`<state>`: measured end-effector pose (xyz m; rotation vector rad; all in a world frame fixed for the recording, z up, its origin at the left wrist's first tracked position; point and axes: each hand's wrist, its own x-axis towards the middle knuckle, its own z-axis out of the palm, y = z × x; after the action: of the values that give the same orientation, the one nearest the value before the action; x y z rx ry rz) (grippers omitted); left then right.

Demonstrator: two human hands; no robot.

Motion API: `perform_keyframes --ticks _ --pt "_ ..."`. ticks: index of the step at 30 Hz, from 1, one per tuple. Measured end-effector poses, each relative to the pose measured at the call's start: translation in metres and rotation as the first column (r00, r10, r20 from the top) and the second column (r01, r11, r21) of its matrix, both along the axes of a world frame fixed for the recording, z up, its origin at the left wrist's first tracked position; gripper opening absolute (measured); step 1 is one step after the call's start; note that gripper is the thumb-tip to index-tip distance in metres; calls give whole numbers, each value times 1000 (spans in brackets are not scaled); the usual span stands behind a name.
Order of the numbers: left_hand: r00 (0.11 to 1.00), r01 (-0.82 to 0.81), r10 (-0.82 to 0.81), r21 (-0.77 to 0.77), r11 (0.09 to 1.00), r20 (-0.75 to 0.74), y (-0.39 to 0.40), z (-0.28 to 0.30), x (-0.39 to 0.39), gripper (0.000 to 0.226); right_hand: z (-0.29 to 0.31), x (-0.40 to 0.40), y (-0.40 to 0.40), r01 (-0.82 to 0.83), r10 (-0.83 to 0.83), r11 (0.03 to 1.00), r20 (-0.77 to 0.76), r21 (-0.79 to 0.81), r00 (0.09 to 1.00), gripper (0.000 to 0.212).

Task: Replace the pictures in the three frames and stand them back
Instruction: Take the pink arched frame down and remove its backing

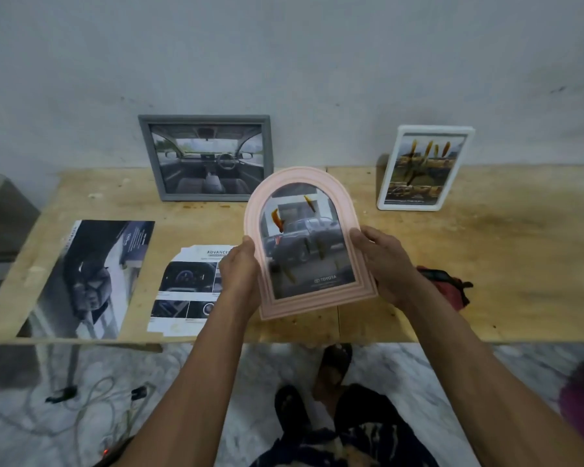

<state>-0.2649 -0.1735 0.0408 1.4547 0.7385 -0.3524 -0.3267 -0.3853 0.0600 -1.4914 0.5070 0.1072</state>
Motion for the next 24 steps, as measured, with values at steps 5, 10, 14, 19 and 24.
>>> perform_keyframes --ticks 5,10,14,19,24 --pt "999 31 -29 -73 997 22 4 8 -18 28 12 -23 6 -17 90 925 174 -380 981 20" --pt "991 78 -57 -177 981 120 11 32 -10 49 12 -44 9 34 398 569 312 -821 863 28" --pt "986 165 -160 -130 978 51 19 37 -1 50 -7 -60 9 44 538 421 288 -906 792 26" --pt "976 192 -198 -68 979 -94 22 16 -10 17 -28 -79 8 72 617 325 269 -943 739 27" --pt "968 227 -236 -105 968 -88 23 0 -32 6 -42 -88 -2 101 186 577 252 -810 950 42"
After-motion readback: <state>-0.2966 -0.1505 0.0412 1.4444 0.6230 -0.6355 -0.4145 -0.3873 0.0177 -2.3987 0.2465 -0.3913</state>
